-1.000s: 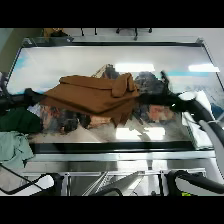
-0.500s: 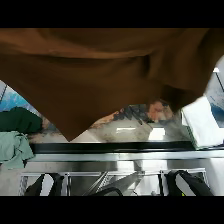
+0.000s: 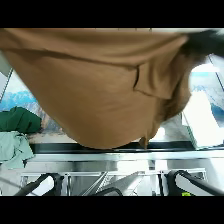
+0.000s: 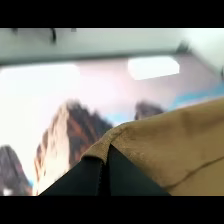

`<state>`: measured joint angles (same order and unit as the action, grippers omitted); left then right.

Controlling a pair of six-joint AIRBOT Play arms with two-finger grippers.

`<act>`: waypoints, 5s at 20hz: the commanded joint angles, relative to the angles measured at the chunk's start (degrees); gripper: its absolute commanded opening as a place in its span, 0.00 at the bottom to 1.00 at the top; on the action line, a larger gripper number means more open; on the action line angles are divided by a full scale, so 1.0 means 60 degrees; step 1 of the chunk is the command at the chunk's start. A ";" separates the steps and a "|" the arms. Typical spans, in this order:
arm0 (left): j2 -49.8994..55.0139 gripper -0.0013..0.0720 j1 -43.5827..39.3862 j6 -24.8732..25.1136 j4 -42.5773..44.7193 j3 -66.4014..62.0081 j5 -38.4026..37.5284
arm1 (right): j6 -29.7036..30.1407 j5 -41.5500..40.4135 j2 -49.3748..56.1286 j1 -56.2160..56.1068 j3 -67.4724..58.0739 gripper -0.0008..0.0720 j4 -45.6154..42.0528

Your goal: Fold the shirts.

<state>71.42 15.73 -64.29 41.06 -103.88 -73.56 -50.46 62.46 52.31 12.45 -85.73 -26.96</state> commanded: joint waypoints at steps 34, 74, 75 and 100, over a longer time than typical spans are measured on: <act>0.1989 0.93 -0.0062 -0.0164 0.1249 1.0207 0.1552 | -0.0361 0.1814 0.0998 0.4481 0.5348 0.56 -0.2579; -0.3472 0.03 0.5023 -0.0222 -0.3829 -0.2087 -0.0576 | 0.0084 0.0962 -0.2029 0.3880 -0.4787 0.04 0.2295; -0.3126 0.03 0.4743 -0.0219 -0.3792 -0.2018 -0.0736 | -0.0138 0.1038 -0.1865 0.3883 -0.4717 0.04 0.2036; 0.7730 0.03 -0.1096 -0.0725 0.2295 -0.1792 0.0368 | -0.0572 -0.0681 0.7078 0.0229 -0.2404 0.04 -0.3264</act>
<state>117.54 9.26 -66.30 49.23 -116.01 -70.57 -49.58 54.06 94.39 13.80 -99.59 -35.46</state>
